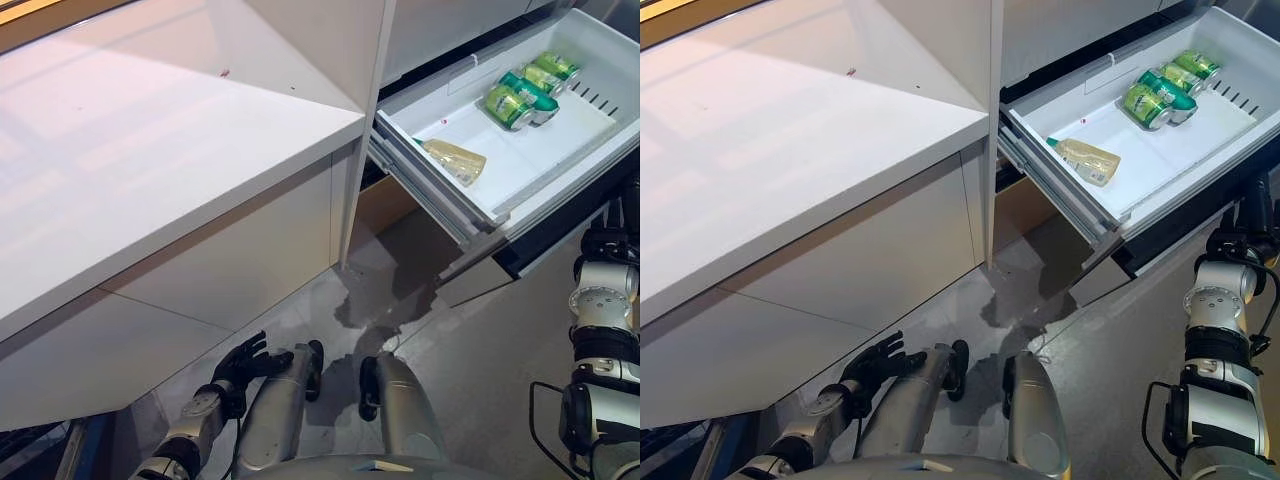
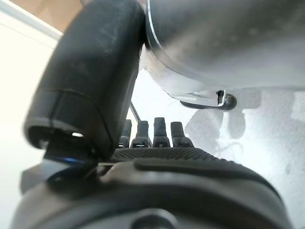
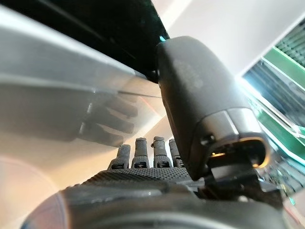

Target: Put drinks into fridge and close the fridge

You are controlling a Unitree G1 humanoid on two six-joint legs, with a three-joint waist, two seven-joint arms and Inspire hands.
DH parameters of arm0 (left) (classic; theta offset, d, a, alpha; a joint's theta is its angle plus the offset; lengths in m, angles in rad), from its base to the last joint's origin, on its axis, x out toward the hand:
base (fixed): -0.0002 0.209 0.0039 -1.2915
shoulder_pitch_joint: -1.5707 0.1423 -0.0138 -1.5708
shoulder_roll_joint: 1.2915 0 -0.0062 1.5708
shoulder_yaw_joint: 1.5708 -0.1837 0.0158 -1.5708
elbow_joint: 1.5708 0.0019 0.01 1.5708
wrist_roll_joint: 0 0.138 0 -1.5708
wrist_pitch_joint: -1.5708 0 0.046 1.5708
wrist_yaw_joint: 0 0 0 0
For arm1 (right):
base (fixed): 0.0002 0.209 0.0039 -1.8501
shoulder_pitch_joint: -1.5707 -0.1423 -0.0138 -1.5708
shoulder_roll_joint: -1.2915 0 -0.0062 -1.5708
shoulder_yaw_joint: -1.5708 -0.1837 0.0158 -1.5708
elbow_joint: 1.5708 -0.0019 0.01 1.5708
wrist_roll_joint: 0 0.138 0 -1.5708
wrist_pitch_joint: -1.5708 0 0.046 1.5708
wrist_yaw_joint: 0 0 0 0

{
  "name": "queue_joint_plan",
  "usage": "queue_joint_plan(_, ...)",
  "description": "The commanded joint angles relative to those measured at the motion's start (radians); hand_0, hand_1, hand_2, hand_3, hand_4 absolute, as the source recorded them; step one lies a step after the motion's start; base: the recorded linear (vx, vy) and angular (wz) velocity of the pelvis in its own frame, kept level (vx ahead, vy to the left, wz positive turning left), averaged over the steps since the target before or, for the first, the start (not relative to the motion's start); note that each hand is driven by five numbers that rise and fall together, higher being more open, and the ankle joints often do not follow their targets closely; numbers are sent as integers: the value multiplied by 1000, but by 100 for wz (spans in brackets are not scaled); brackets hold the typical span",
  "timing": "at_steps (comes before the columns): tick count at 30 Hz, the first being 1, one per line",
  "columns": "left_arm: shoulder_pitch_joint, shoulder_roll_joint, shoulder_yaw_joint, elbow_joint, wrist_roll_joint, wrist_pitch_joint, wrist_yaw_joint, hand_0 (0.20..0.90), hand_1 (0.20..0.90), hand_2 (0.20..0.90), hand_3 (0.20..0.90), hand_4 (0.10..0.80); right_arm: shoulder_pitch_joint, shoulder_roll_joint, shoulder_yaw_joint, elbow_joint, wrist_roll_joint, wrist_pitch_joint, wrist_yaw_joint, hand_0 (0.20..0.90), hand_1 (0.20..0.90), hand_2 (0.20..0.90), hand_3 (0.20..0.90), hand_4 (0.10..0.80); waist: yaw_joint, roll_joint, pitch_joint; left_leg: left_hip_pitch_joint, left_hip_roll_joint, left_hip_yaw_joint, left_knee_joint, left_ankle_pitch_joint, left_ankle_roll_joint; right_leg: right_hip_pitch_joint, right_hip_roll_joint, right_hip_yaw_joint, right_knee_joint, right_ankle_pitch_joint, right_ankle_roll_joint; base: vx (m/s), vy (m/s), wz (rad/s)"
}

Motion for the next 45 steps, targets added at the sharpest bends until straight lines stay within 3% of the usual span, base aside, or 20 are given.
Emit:
queue_joint_plan(1, 97, 55, -23, -2, 18, 3, 47, 900, 900, 900, 900, 800, -164, -22, 168, -61, -76, 70, 181, 900, 900, 900, 900, 800, 95, 0, -4, 30, -32, -33, -20, -66, 40, 9, 13, -50, 8, 28, -72, 32, -13, 30)
queue_joint_plan(9, 87, 61, -37, -46, -6, -26, 3, 900, 900, 900, 900, 800, -336, -28, 264, -67, -235, 1, 229, 900, 900, 900, 900, 800, 165, 31, 37, 9, -40, -93, -137, 36, 26, -22, 4, -99, 0, 35, -64, -23, -9, 19)
queue_joint_plan(15, 99, 76, -38, -54, 17, -36, -21, 900, 900, 900, 900, 800, -409, -65, 320, -83, -316, -4, 300, 900, 900, 900, 900, 800, 206, 30, 33, 42, -32, -143, -223, 85, 5, 32, -8, -142, -73, 53, -59, 43, -8, 27)
queue_joint_plan(23, 99, 108, -35, -49, 35, -53, -40, 900, 900, 900, 900, 800, -443, -105, 343, -69, -325, -16, 346, 900, 900, 900, 900, 800, 226, 10, 30, 89, -10, -172, -309, 123, -9, 89, -8, -160, -171, 91, -41, 34, 1, 21)
queue_joint_plan(26, 96, 115, -29, -45, 49, -58, -33, 900, 900, 900, 900, 800, -443, -118, 340, -86, -368, -38, 291, 900, 900, 900, 900, 800, 222, -6, 28, 104, -3, -173, -342, 135, -11, 105, -1, -152, -224, 116, -31, -1, 0, 0)
queue_joint_plan(29, 86, 125, -29, -51, 47, -59, -17, 900, 900, 900, 900, 800, -441, -131, 323, -118, -527, -68, 90, 900, 900, 900, 900, 800, 206, -10, 29, 100, 10, -161, -367, 169, -9, 99, 11, -149, -274, 174, -25, -116, 41, -3)
queue_joint_plan(32, 98, 123, -6, -52, 36, -85, 26, 900, 900, 900, 900, 800, -350, -108, 307, -313, -667, -30, -85, 900, 900, 900, 900, 800, 160, -47, 17, 127, 27, -122, -398, 163, -3, 119, 32, -100, -357, 215, -9, -106, 31, -9)
queue_joint_plan(37, 108, 82, 38, -22, 79, -114, 81, 900, 900, 900, 900, 800, -128, -52, 254, -563, -771, -17, -88, 900, 900, 900, 900, 800, 83, -70, -31, 189, 51, -52, -444, 149, -6, 171, 46, -39, -470, 262, 8, -67, 76, -32)
queue_joint_plan(45, 145, 44, 68, -31, 124, -134, 75, 900, 900, 900, 900, 800, 200, 55, 201, -572, -738, -39, -38, 900, 900, 900, 900, 800, -3, -54, -183, 375, 72, 32, -619, 153, -20, 329, 44, 6, -697, 328, 51, 7, 65, -40)
